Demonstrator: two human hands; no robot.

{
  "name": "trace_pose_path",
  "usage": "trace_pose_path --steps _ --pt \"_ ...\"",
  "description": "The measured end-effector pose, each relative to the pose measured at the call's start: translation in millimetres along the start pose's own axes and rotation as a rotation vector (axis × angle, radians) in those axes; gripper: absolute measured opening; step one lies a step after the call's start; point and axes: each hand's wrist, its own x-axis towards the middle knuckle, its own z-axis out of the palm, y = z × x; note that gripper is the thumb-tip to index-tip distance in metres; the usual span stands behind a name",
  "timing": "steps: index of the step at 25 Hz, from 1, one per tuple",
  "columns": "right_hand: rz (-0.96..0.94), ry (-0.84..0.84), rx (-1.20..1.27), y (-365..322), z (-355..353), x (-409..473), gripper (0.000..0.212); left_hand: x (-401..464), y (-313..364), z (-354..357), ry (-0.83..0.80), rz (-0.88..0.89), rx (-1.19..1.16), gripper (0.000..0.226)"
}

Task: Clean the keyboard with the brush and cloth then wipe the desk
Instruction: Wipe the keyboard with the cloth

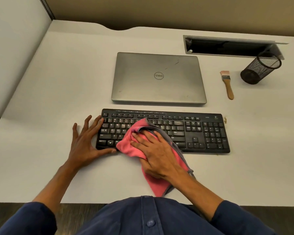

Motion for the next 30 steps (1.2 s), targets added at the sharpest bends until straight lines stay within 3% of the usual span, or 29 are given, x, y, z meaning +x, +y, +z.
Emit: trace_pose_path --steps 6,11,14,18,23,30 --pt "0.151 0.135 -0.106 34 -19 -41 0.055 -2 5 -2 0.011 -0.002 -0.005 0.121" --pt "0.245 0.323 0.008 18 -39 3 0.046 -2 7 -2 0.017 0.004 0.009 0.122" --pt "0.188 0.158 0.006 8 -35 47 0.058 0 6 -1 0.01 -0.008 0.012 0.123" --pt "0.091 -0.019 0.026 -23 -10 102 0.057 0 5 -1 -0.007 0.007 0.017 0.121" --pt "0.051 0.057 -0.046 -55 23 111 0.061 -1 5 -2 0.006 0.056 0.025 0.107" --pt "0.221 0.116 -0.016 1 5 75 0.06 -2 3 -1 -0.011 0.011 0.098 0.124"
